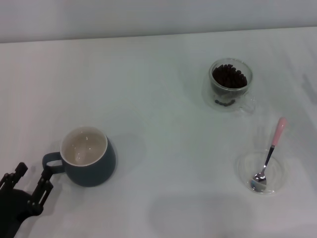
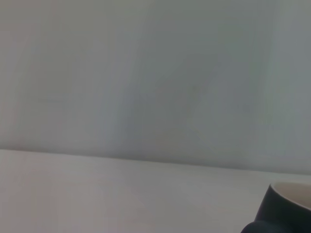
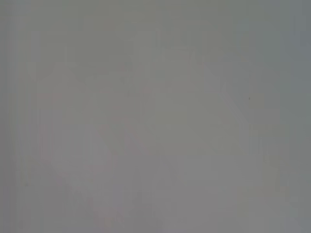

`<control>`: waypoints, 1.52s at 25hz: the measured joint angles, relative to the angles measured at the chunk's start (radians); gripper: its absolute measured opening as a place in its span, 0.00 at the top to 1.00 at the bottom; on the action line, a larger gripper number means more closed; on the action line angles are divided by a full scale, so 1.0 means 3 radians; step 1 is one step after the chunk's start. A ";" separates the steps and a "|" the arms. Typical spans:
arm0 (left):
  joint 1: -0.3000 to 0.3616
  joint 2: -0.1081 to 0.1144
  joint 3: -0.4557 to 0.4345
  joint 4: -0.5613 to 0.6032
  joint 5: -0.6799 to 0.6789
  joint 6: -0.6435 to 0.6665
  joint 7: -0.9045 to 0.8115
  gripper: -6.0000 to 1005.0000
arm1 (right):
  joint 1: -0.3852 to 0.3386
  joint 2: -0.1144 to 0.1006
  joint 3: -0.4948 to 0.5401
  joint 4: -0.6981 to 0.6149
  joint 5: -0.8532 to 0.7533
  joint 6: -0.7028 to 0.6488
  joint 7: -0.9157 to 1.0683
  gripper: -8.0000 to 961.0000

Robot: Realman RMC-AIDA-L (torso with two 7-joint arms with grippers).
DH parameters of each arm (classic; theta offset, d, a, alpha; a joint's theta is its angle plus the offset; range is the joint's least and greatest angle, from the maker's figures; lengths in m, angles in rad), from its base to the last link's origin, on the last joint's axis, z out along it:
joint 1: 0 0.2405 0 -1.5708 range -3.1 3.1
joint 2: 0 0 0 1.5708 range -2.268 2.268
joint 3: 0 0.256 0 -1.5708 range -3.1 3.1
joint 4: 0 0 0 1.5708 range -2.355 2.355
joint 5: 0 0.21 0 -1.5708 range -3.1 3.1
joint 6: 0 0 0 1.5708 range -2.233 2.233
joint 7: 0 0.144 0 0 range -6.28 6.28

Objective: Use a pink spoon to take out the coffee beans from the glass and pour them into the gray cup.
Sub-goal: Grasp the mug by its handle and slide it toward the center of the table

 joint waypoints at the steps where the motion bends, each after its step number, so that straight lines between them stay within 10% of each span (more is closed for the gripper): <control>1: -0.0016 0.0003 0.0000 -0.0005 -0.0001 0.0026 -0.0002 0.38 | 0.0000 0.0000 0.0001 0.0001 0.0000 0.0000 0.0002 0.18; 38: -0.0253 0.0020 -0.0011 -0.0025 -0.0042 0.0243 -0.0008 0.56 | 0.0008 0.0006 0.0008 0.0164 0.0000 0.0016 0.0007 0.18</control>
